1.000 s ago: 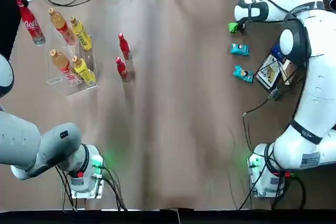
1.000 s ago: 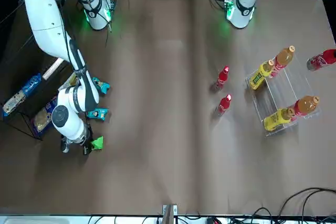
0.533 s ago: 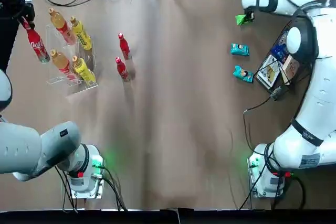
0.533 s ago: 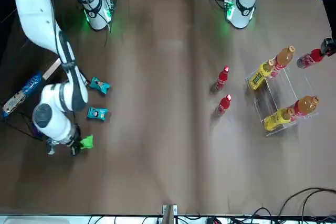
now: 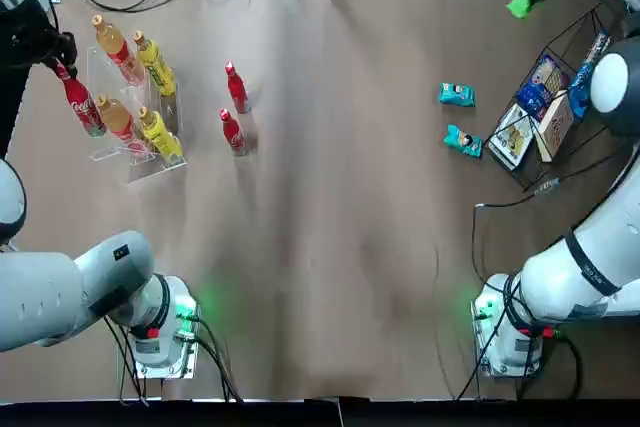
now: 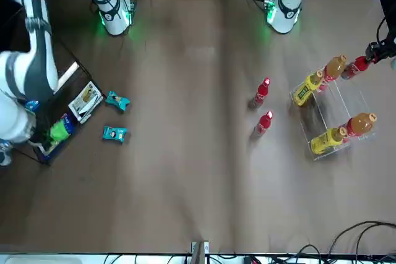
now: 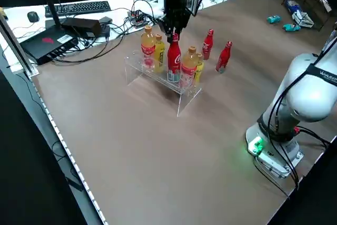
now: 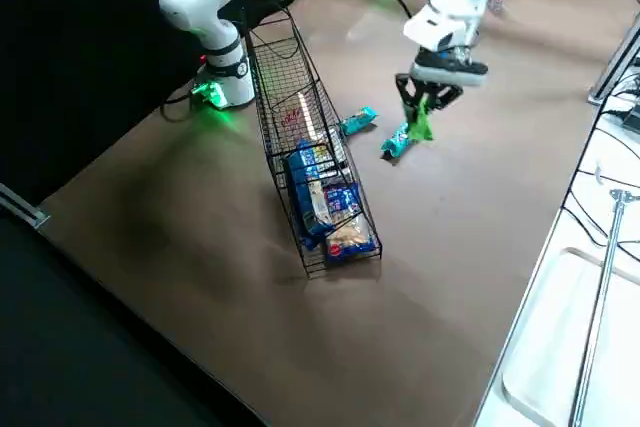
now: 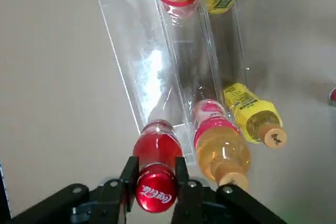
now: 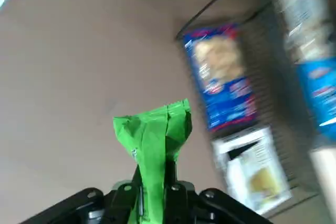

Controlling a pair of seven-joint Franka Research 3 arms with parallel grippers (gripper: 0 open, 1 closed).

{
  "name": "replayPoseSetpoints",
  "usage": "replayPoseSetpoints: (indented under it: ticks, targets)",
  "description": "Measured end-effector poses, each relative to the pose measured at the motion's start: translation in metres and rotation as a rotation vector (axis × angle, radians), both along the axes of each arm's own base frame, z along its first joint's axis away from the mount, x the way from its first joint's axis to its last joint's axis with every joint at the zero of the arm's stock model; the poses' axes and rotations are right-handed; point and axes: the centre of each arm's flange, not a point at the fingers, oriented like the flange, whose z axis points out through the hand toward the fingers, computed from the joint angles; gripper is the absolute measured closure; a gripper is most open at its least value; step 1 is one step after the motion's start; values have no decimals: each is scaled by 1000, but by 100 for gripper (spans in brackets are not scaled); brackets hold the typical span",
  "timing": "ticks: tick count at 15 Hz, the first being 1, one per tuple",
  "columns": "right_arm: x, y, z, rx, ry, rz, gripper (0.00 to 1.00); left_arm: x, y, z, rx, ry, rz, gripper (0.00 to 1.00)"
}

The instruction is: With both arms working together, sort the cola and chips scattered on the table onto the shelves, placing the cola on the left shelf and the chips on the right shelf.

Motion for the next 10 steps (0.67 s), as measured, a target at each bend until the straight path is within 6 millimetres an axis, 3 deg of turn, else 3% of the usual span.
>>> replayPoseSetpoints:
  ticks: [3,7,10]
  targets:
    - [-17,-16,34,-68,93,96,84,-1,0,-9,0,-2,0,67]
    - [-28,-57,73,-139,191,185,84,-3,0,-16,0,-2,-1,65]
    - [-33,-80,92,-224,251,230,84,-4,-1,-13,3,-9,-2,41]
